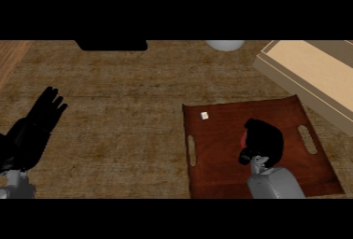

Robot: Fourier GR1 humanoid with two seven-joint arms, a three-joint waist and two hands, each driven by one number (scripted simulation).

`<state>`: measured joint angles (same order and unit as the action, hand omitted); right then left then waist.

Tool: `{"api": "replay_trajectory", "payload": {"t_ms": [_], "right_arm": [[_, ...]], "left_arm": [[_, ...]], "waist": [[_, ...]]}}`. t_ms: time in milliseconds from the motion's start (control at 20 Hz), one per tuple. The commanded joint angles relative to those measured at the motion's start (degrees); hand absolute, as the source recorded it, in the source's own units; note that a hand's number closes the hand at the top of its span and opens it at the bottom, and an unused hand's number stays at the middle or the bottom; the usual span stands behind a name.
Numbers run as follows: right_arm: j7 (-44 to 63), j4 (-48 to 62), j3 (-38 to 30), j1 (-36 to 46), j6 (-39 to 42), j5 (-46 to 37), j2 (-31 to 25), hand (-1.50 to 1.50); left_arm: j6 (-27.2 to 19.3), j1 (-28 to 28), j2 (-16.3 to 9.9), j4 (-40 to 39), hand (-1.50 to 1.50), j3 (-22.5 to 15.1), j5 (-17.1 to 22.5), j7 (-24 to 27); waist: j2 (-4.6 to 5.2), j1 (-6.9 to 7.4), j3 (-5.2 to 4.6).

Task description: Pick the bell pepper from the tray and place it in the cardboard box

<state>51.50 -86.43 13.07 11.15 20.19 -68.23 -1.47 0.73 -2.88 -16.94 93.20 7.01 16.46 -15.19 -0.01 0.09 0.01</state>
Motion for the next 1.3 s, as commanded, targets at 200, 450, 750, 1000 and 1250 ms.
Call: {"api": "replay_trajectory", "payload": {"t_ms": [200, 450, 750, 1000, 1250], "right_arm": [[-5.5, 0.1, 0.2, -3.3, -3.9, -2.0, -3.5, 1.5], [-12.3, 3.2, 0.1, 0.6, -2.7, 0.5, -4.5, 1.5], [-38.0, 12.5, -3.8, 14.1, 6.9, 13.5, -13.4, 1.5], [-48.9, 24.6, -7.0, 22.4, 0.1, 11.6, -18.3, 1.5], [-48.5, 18.6, -7.5, 23.3, -1.7, 11.1, -17.1, 1.5]], "left_arm": [[2.5, -0.3, -0.1, -0.1, 0.0, 3.5, 0.2, -0.9], [1.4, 0.9, 3.0, 0.1, 0.0, 0.7, -3.2, 0.5], [2.8, 1.7, 2.4, 2.4, 0.0, 0.0, -2.4, 0.7], [3.7, -1.5, 2.5, -5.3, 0.0, 1.6, -2.5, 3.0], [1.8, 1.0, 2.4, 2.8, 0.0, 1.6, -2.8, -2.0]], "waist": [[-0.01, -0.12, -0.01], [0.06, -0.03, 0.0], [0.83, 2.7, 0.1], [0.43, 0.71, 0.0], [-0.09, 0.2, 0.0]]}}
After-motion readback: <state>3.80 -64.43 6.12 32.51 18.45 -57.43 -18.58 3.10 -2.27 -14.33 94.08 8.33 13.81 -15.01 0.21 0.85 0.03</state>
